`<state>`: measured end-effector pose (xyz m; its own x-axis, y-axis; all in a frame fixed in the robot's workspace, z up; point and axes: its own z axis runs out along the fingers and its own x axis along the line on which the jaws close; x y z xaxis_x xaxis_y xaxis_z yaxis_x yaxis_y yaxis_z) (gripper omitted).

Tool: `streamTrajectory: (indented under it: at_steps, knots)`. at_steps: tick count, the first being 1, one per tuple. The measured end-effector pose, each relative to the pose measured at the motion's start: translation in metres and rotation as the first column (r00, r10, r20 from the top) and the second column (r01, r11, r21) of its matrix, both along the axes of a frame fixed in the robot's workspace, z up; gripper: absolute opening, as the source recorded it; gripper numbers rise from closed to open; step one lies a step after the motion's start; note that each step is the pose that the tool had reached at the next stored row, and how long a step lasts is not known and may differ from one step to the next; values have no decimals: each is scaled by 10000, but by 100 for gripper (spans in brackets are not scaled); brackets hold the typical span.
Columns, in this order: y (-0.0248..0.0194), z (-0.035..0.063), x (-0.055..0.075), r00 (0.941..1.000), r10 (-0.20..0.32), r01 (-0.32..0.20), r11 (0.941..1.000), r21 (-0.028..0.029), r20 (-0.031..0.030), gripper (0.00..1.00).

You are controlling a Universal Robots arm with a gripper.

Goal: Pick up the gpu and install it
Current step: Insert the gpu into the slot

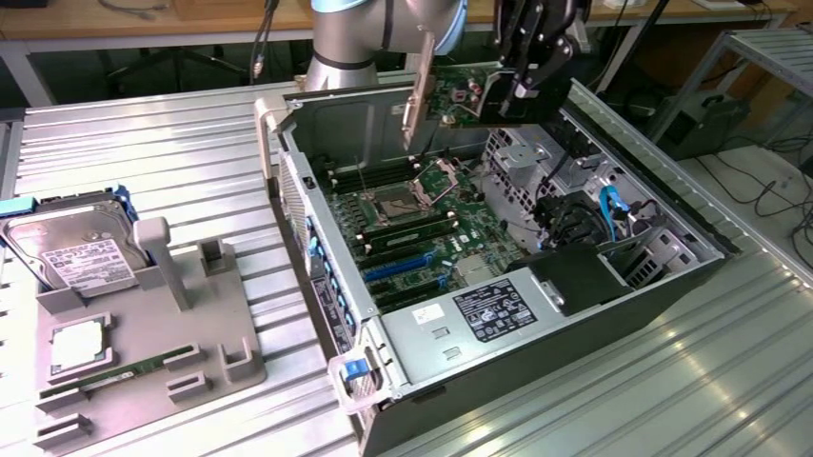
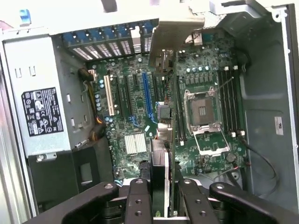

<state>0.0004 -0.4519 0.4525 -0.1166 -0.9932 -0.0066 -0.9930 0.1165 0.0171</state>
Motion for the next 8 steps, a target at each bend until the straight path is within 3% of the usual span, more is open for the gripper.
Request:
streamTrajectory:
  at_steps: [4,8]
  knots:
    - [0,-1,0,9978,665,-665,9978,1,0,27]
    - [0,-1,0,9906,1367,-1367,9906,0,0,27]
